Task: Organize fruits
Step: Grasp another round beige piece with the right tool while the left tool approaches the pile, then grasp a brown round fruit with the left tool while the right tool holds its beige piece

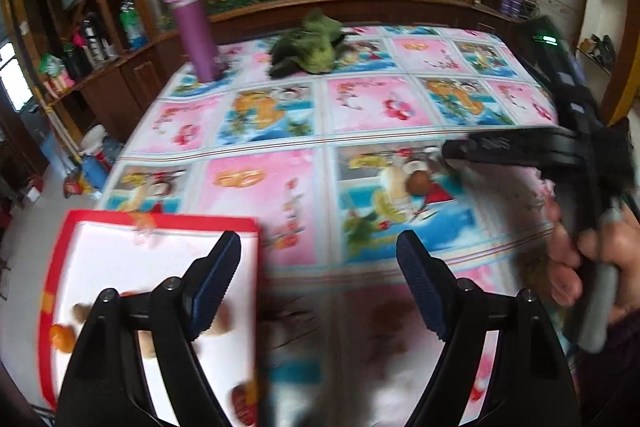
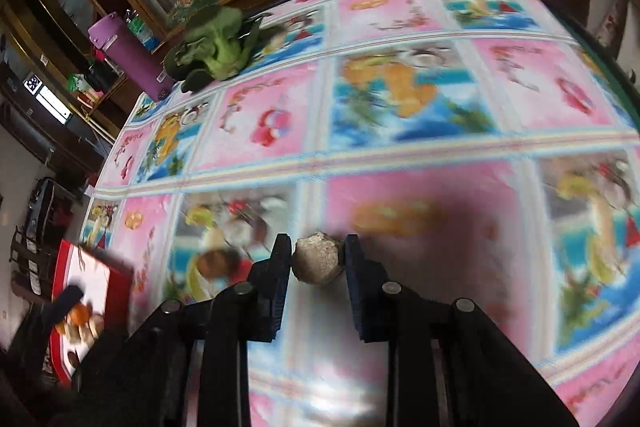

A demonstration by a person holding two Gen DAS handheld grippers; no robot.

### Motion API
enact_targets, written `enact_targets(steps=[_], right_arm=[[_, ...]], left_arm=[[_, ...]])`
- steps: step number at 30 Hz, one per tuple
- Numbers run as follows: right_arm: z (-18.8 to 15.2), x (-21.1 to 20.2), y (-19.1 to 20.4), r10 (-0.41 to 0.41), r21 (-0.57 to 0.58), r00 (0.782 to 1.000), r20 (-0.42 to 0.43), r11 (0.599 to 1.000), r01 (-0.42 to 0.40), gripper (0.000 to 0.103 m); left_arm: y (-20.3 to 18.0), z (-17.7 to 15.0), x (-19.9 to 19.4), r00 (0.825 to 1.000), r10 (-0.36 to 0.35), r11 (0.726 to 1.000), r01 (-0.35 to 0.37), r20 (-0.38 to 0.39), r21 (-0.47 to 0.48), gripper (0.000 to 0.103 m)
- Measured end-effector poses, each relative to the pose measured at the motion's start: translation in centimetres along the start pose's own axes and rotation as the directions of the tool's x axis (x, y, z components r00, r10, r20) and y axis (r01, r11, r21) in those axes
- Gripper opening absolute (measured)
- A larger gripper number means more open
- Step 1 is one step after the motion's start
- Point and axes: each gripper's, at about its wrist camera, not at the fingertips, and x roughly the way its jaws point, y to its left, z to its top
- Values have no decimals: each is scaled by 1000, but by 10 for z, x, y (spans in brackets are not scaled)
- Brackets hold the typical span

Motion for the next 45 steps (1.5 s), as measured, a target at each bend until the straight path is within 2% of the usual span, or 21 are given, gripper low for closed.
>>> enact_targets(steps=[6,12,16,19,21,23,24,28,35,40,45], right_arm=[[-31,-22,-19,44,-12,999,16,999,-44,26],[-37,-27,-19,74,-8,997,19,997,-74,26],[-42,-25,-10,46,-47,999,13,998,-46,26],[-44,-23,-7,45,-60,999,8,997,-44,26],[-44,-21,-6,35,-70,999,6,997,-35,26],[-45,-20,-6,26,-71,1000,7,997,-25,26],[-45,-20,-6,20,-73,1000,9,997,-20,26],[-47,-19,-4,28,-75,1000,12,997,-27,26],[-55,-33,9,16,-116,997,80,993,-7,26],[-70,-45,27,34,-151,990,133,988,-13,26],[-87,-55,53,54,-195,985,165,981,-21,26]], left_arm=[[-35,20,35,998,-57,998,57,4,2,81],[-58,29,62,998,-70,998,70,-7,5,81],[-60,31,75,998,-64,998,64,-27,-6,79],[-61,32,84,996,-70,997,70,-51,-12,61],[-62,32,89,995,-84,996,83,-62,-17,58],[-62,30,93,993,-96,995,95,-68,-26,48],[-62,29,94,992,-105,994,103,-71,-30,46],[-62,30,92,991,-123,992,121,-54,-37,27],[-63,27,70,993,-117,993,117,-8,-29,27],[-58,20,25,996,-50,999,50,77,3,27],[-46,6,-16,989,-4,1000,3,148,4,27]])
